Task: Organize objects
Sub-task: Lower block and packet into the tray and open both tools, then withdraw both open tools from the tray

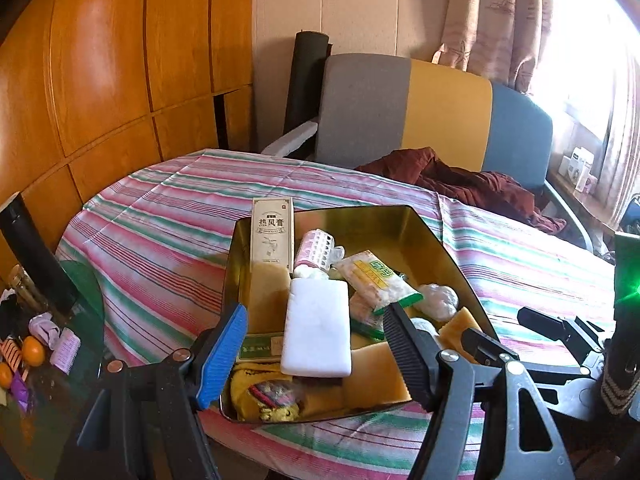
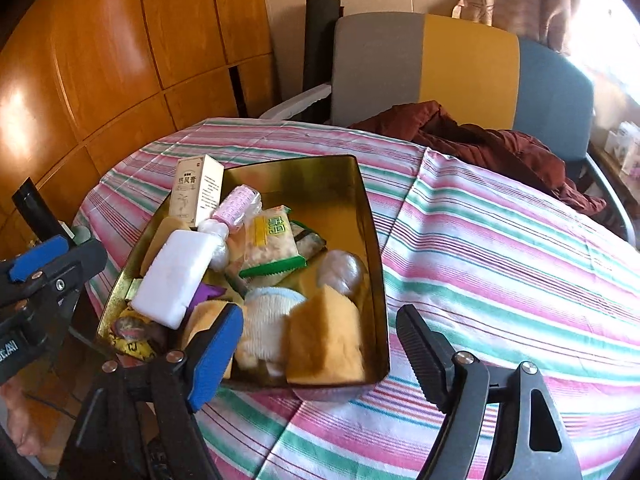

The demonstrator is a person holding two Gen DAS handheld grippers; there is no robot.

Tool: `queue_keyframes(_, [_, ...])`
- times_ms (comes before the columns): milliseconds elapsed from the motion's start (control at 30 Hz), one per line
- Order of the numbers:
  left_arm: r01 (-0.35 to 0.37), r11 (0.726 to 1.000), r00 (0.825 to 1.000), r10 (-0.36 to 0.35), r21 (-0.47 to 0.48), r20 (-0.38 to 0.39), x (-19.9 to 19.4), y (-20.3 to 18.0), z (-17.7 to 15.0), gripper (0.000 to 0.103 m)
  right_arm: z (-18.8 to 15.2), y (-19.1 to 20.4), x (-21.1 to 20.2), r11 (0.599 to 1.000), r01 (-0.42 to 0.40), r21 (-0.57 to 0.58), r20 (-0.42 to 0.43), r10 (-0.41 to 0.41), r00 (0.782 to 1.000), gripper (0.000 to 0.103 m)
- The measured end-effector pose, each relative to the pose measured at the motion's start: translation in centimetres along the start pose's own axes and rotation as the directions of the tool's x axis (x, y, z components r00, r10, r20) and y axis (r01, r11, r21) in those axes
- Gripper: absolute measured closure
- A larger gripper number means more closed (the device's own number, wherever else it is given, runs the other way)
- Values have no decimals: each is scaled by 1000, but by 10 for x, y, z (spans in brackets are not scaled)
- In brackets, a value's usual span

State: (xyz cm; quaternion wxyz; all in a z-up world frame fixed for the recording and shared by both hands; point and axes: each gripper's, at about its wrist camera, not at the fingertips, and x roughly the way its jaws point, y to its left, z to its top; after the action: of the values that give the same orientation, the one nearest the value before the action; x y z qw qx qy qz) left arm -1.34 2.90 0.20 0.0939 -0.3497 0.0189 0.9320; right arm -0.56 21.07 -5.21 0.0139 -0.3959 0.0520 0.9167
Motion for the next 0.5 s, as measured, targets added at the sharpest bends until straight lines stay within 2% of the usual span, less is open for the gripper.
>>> queue_keyframes(200, [-23,1000,1000,23,15,15,-4,-6,-3,31,-10,0,-6,1000,26,0,16,-26,1000,22])
queue_keyframes(500, [6,1000,1000,-6,-6,-10,-2,-3,-5,31,-14,1,-5,1000,27,-1,14,-27,1000,21])
